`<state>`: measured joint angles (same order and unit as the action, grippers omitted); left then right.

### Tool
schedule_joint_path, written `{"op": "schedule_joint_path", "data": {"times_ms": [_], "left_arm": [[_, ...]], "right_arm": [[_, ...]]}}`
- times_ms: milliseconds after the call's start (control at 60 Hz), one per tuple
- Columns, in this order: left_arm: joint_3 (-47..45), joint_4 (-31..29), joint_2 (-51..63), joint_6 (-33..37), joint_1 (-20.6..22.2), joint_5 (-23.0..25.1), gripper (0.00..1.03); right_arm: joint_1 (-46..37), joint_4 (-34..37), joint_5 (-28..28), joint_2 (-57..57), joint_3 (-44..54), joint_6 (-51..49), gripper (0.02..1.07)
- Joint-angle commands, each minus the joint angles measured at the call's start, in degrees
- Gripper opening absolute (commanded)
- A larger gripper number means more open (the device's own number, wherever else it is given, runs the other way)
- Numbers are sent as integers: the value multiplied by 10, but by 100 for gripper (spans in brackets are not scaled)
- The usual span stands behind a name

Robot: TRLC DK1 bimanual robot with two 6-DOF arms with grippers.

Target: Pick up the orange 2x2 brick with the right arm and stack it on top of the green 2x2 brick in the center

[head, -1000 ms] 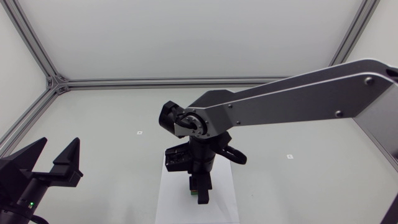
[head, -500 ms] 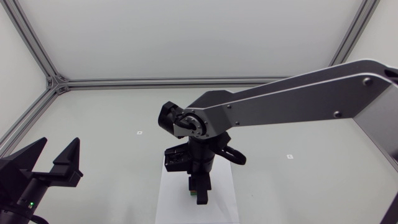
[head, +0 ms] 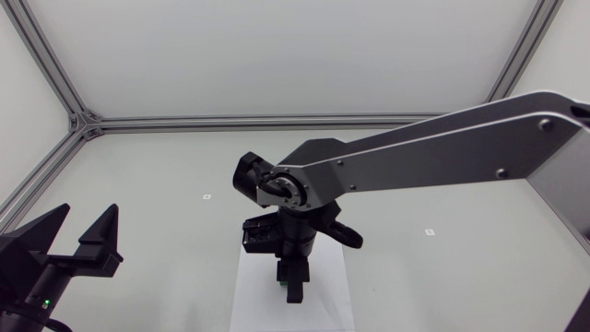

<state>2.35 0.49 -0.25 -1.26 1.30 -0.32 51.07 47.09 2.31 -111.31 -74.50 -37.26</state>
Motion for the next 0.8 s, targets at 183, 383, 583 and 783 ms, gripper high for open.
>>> {"op": "schedule_joint_path", "data": {"times_ms": [183,383,583,783], "left_arm": [[-23,-8,-5,7,-2,2,99],[-23,-8,-5,7,-2,2,99],[-23,-8,-5,7,-2,2,99],[-23,-8,-5,7,-2,2,99]], "right_arm": [[-18,30,16,-54,23,-15,8],[-17,34,20,-32,30,-23,8],[-14,33,18,-22,39,-34,8],[-11,28,10,-17,47,-35,8]]}}
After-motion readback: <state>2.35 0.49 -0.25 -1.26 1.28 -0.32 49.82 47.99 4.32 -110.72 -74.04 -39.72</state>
